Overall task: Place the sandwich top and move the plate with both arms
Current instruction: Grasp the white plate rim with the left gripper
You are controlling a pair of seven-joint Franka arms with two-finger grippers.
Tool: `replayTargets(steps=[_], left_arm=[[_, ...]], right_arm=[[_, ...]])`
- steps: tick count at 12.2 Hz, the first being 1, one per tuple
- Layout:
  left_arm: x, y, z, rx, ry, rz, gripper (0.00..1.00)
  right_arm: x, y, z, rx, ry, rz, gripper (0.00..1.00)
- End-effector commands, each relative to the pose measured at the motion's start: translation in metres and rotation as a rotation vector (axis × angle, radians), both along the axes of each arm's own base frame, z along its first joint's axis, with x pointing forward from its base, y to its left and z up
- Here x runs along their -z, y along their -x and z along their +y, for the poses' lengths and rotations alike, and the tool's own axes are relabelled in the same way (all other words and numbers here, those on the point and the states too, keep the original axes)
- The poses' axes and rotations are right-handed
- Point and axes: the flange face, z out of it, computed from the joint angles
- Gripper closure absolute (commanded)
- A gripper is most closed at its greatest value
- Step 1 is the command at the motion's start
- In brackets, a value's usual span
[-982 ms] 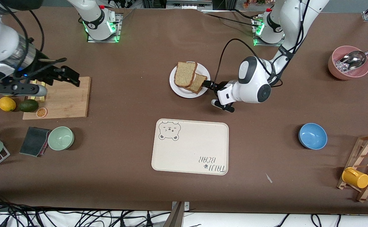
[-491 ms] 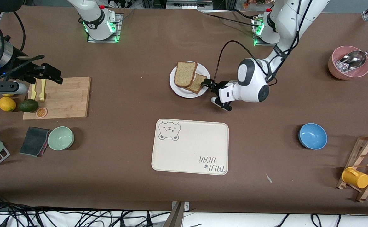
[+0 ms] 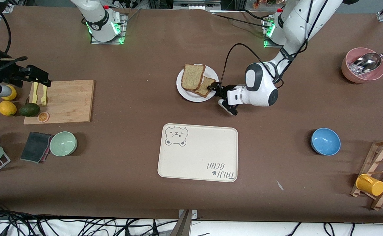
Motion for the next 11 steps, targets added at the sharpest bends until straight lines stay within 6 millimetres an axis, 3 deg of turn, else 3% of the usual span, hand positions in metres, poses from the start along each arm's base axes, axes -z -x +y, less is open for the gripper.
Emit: replayTargets(steps=[1,4,5,7,10,11], left_arm=[[0.0028,-0.0005,0.0038,-0.007,0.028,-0.026,0.54],[0.002,-0.0037,0.009,-0.014,0.028,-0.033,0.55],[0.0018,-0.0041,0.0096,-0.015,0.03,-0.032,0.6],[0.0025,-0.0036,0.0095,-0.014,0.03,-0.03,0.79],[0.0037,-0.0034,0.011,-0.016,0.03,-0.026,0.94],[0.0073,-0.002,0.0121,-0.017,0.028,-0.018,0.94]], right_arm=[[-0.004,0.0052,0.0017,-0.007,-0.007,-0.012,0.0],[-0.0035,0.0058,0.0,-0.004,0.002,-0.007,0.0],[-0.0042,0.0046,-0.0024,-0.004,0.015,-0.017,0.0],[-0.0043,0.0045,-0.001,-0.007,0.025,-0.019,0.0],[-0.004,0.005,-0.0006,-0.015,0.053,-0.016,0.0],[-0.0037,0.0054,0.0002,-0.017,0.053,-0.013,0.0]])
